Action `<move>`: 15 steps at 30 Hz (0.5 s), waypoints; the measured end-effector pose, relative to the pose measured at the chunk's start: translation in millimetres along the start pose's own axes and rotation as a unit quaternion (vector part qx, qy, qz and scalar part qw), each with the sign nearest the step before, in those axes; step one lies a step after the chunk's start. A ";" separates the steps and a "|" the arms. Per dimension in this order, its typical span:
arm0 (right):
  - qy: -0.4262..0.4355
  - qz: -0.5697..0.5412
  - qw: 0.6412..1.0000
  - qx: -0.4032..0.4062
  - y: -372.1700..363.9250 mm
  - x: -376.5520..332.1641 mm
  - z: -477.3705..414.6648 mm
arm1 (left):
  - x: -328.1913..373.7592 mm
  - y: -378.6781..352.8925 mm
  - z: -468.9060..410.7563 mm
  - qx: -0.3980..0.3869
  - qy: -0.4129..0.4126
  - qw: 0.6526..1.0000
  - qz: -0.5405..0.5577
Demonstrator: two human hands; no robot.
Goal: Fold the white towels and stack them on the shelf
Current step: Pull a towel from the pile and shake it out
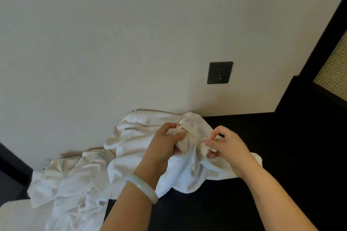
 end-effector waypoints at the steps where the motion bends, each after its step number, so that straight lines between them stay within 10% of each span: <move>1: 0.008 -0.027 1.000 -0.002 2.3 -2.7 1.4 | 3.9 -2.5 0.7 -0.006 -0.006 1.000 -0.012; 10: 0.104 -0.024 0.990 0.093 32.4 -32.7 23.5 | 38.0 -57.1 9.5 -0.140 -0.023 0.990 0.004; 15: 0.159 0.050 0.976 0.143 56.7 -42.8 39.6 | 37.7 -65.8 5.7 -0.095 -0.028 0.974 -0.206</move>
Point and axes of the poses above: each hand's wrist, its own z-axis away from the middle knuckle, its own y-axis out of the back of the hand, x = y × z, the point moved 9 cm from there along -z, towards the middle knuckle, and after that the axes turned 9 degrees about -x, right-handed, at the moved point
